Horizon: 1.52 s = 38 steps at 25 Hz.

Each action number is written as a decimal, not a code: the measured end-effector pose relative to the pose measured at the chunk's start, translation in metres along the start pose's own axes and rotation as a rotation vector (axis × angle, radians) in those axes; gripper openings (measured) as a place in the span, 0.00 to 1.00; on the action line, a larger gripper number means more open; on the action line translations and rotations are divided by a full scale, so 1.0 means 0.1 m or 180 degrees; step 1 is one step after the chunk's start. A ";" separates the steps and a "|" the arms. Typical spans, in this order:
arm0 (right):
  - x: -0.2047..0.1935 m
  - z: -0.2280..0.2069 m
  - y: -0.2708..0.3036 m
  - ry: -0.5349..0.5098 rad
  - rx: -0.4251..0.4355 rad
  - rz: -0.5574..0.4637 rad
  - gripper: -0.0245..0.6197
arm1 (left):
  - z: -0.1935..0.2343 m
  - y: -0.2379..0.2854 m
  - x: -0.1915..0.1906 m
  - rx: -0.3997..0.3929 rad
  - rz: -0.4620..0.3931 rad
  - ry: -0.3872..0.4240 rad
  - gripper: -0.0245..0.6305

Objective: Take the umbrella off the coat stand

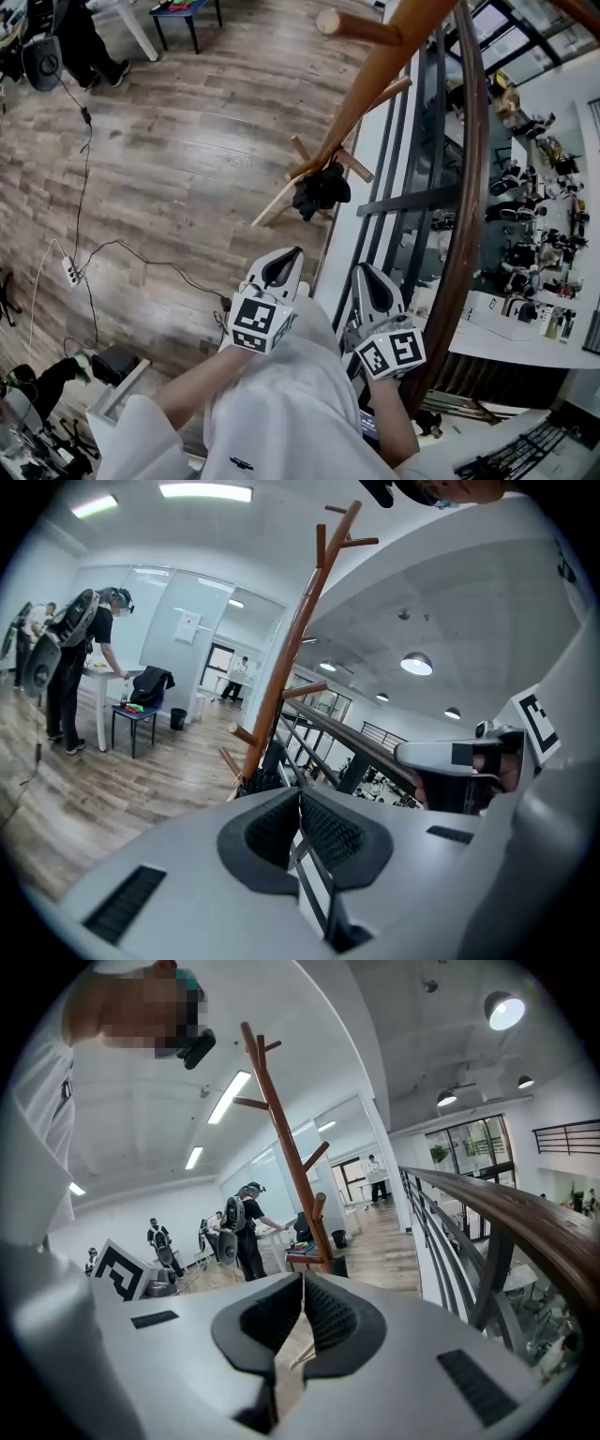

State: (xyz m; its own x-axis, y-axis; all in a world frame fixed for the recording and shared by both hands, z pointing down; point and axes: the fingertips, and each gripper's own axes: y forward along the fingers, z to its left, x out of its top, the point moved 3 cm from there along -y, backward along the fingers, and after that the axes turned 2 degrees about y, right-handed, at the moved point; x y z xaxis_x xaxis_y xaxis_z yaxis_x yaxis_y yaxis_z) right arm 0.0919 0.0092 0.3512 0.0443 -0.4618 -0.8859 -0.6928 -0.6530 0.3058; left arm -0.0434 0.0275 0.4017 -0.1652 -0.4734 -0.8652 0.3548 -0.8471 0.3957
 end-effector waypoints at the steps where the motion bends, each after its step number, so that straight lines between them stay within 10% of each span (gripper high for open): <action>1: -0.03 -0.01 0.04 -0.0006 0.0011 -0.0004 0.09 | 0.03 0.03 -0.04 0.0025 -0.0011 0.0007 0.07; 27: -0.69 -0.91 0.64 0.0410 -0.0131 -0.0137 0.09 | 0.35 0.95 -0.58 0.0513 -0.0003 0.0201 0.09; 38: -0.87 -1.10 0.76 0.0438 -0.0145 -0.0074 0.09 | 0.40 1.34 -0.74 0.0481 0.0062 0.0353 0.38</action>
State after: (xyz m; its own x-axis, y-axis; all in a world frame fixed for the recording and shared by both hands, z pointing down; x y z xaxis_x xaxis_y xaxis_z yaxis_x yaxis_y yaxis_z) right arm 0.1149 -0.0668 0.4898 0.1605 -0.5222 -0.8376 -0.6573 -0.6896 0.3040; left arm -0.0209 -0.0610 0.5310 -0.0544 -0.4675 -0.8823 0.2133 -0.8687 0.4471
